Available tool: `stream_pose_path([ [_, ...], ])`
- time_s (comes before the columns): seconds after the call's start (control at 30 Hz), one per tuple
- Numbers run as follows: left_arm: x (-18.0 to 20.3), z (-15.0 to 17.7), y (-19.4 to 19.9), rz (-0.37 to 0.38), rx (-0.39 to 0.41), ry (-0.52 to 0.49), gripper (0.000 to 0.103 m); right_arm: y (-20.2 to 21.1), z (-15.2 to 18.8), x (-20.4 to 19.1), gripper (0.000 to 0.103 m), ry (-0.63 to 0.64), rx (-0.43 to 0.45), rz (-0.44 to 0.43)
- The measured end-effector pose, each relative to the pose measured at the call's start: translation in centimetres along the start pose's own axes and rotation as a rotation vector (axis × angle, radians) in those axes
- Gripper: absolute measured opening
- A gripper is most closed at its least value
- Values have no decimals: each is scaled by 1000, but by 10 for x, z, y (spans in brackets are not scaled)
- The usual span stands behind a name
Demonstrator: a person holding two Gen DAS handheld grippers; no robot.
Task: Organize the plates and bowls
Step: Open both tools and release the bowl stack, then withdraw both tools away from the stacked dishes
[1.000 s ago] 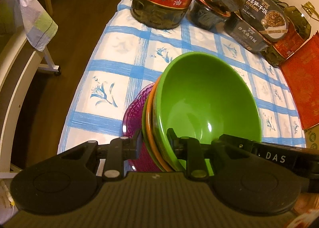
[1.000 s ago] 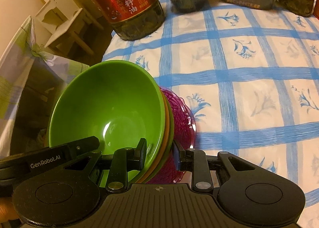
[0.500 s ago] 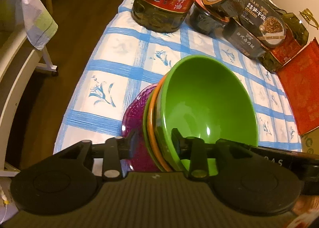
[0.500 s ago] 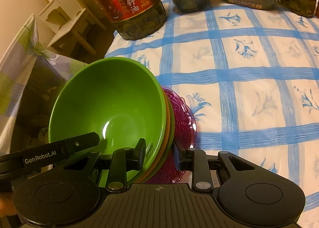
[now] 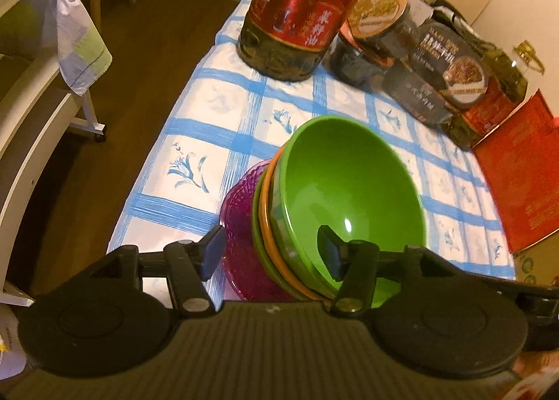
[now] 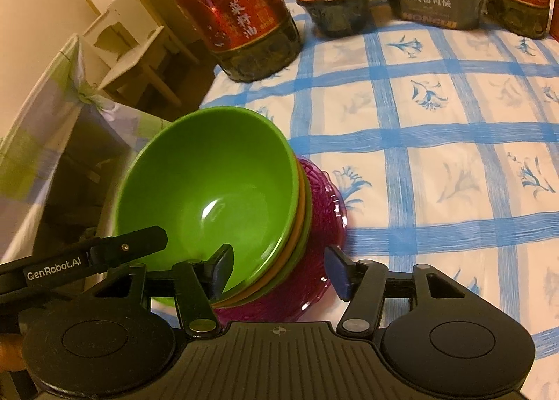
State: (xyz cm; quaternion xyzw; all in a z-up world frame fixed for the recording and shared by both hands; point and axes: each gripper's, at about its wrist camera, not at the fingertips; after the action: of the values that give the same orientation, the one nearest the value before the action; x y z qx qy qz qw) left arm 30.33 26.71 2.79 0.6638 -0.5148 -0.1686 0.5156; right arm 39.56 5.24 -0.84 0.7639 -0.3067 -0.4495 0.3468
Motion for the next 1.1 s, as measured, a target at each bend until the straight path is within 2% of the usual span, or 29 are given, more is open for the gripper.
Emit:
stream_pose_path([
  [0.17,-4,10,20,1,45,18,61,18,11,-1,58,6,35,-22],
  [0.3,-7,25,37,21,79,43,73,32,23,-1,58,5,47,-38],
  [0.57,3,60,60,-11,110,-9,80,57,52,-5,58,61,96,5],
  [0.7,8,80,64,-44,133,-26,89,62,69,-5,67,112,113,39],
  [0.87,12,106,64,-64,133,-49,90,67,92,-6,70,177,112,70],
  [0.97,19,124,66,-85,150,-104,90,68,104,-3,70,177,108,75],
  [1.1,23,143,69,-76,149,-110,90,70,118,4,70,158,90,77],
])
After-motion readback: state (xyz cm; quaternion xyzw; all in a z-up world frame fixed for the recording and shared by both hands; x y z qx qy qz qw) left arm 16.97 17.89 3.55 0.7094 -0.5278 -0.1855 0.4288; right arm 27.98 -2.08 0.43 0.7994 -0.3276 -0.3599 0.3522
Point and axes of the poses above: each gripper's, at about its wrist camera, not at the fingertips, and y roughly against the way its jaws point, x to its right, z to its underside, and after that the axes turned 5 degrees about -x, right-handed
